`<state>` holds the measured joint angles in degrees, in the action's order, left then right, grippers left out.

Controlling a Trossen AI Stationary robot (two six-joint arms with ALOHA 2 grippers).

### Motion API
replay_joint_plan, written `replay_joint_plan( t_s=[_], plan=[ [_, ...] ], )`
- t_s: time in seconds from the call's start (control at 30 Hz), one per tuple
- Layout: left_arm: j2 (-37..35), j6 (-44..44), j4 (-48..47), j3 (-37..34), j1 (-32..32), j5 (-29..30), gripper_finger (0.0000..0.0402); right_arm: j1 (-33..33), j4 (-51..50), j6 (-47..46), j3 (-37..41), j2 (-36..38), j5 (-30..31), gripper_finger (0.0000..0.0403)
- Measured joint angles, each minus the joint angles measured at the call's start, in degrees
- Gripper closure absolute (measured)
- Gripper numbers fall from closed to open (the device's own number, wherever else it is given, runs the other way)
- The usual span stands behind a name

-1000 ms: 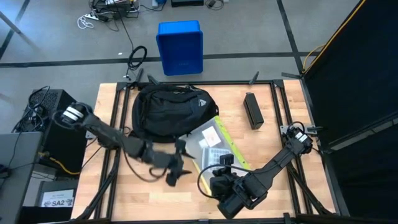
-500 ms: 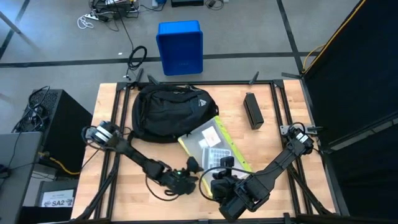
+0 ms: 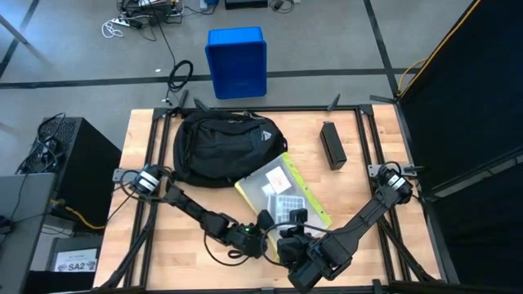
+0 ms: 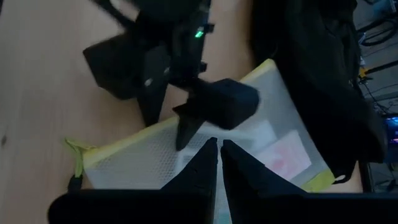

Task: Unpack backpack
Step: Open the yellow zip bag

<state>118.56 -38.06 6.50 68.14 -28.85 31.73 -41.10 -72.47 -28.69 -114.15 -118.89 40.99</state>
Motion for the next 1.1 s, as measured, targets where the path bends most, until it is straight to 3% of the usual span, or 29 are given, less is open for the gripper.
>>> replay_joint_plan(
  t_s=[0.17, 0.43, 0.53, 0.7, 0.77, 0.87, 1.1],
  plan=[
    [0.1, 0.0, 0.4, 0.0, 0.3, 0.0, 0.0168, 0.0, 0.8, -1.4, 3.9, -0.1, -3.6, 0.0403],
    [0.1, 0.1, -0.3, 0.0, 1.0, -2.1, 0.0173, -1.0, 1.8, -2.8, 4.5, -0.1, -4.0, 0.0403],
    [0.1, 0.1, -0.8, 0.1, 1.6, -4.1, 0.0224, -1.3, 2.1, -2.7, 4.5, -0.1, -4.4, 0.0403],
    [0.1, -0.1, -1.0, 0.1, 2.9, -5.2, 0.0376, -1.4, 2.3, -2.5, 4.5, -0.1, -4.8, 0.0403],
    [0.2, 0.3, -1.9, 0.6, 3.1, -5.6, 0.0391, -1.7, 2.3, -2.3, 4.5, -0.1, -4.8, 0.0403],
    [0.4, 0.3, -7.7, 4.1, 3.1, -5.2, 0.0399, -2.1, 2.1, -0.9, 4.5, -0.1, -4.9, 0.0403],
    [0.4, 7.1, -32.6, 19.3, 2.9, -4.8, 0.0401, -4.3, 1.2, 1.4, 4.5, -0.1, -6.6, 0.0402]
  ],
)
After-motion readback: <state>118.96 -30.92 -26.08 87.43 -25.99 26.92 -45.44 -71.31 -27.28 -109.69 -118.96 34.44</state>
